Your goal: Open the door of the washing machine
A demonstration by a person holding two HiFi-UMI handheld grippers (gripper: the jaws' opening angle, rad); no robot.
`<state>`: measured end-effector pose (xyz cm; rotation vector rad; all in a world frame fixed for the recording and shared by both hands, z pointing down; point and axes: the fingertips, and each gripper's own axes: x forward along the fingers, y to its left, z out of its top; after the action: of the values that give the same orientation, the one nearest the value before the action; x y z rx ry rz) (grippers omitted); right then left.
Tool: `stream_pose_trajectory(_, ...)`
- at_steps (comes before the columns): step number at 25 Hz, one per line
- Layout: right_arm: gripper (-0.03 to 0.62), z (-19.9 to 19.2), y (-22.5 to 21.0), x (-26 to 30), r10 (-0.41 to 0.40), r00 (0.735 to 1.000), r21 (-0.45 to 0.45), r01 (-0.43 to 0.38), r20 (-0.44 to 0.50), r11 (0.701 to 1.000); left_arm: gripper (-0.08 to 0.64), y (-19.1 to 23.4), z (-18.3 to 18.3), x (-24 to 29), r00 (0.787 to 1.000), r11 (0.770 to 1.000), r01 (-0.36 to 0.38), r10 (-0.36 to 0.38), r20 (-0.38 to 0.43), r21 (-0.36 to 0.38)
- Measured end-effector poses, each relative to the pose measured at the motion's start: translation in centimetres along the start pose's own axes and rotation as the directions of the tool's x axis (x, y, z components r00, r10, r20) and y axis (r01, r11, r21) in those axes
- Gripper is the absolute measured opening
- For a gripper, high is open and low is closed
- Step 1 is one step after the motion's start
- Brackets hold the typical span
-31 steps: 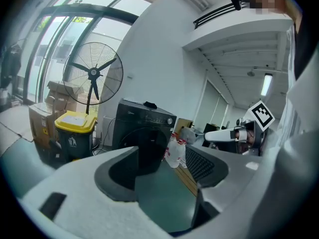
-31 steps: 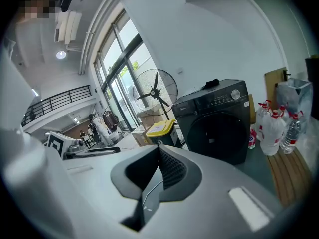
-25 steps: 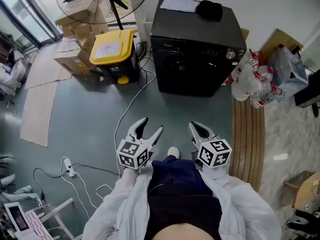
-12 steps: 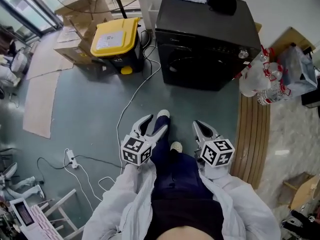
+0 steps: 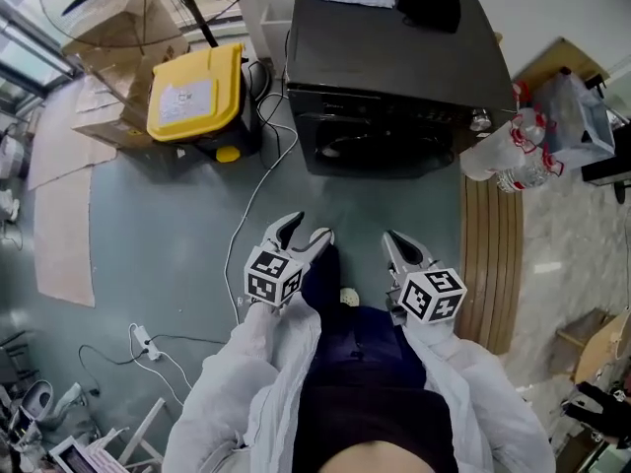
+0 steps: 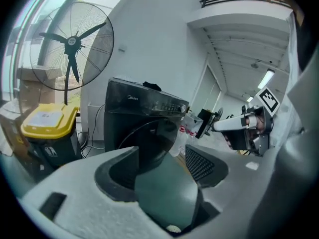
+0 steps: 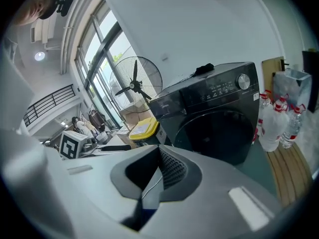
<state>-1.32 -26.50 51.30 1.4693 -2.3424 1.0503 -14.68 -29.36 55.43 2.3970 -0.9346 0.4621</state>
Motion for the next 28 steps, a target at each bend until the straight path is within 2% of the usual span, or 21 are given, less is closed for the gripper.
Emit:
stream_pose_trajectory(6,0.011,3.2,-1.2,5.5,-0.045,0.999,0.042,0.044,0.019,0.998,0.276,5.7,3.5,5.4,0.995,0.993,0.074,-0.068,-0.069,0.093)
stream_pose_trajectory(13,0.012,3.6,-3.6,9.2,-0.11,0.994,0.093,0.111,-0.016,0.99,0.267,10.1,4.7,12.2,0.981,0.969,0.133,-0.099,-0.164,0.209)
stream_pose_trajectory(20,0.011,3.3,-5.2,11.1,-0.16,0.986,0.131,0.165,-0.044,0.978,0.261,13.1,2.3,18.8,0.951,0.931,0.194,-0.102,-0.291,0.308)
stream_pose_trajectory(22,0.011,3.3,-5.6,11.4,-0.17,0.984,0.15,0.175,-0.047,0.973,0.253,13.8,1.2,20.5,0.94,0.927,0.205,-0.097,-0.328,0.314)
stream_pose_trajectory(26,0.011,3.5,-5.7,11.8,-0.18,0.982,0.188,0.186,-0.05,0.964,0.252,15.2,-1.2,22.9,0.903,0.922,0.22,-0.069,-0.424,0.319)
stream_pose_trajectory(28,0.011,3.6,-5.9,12.0,-0.184,0.981,0.195,0.191,-0.055,0.962,0.252,15.8,-1.8,23.8,0.895,0.923,0.211,-0.05,-0.444,0.322)
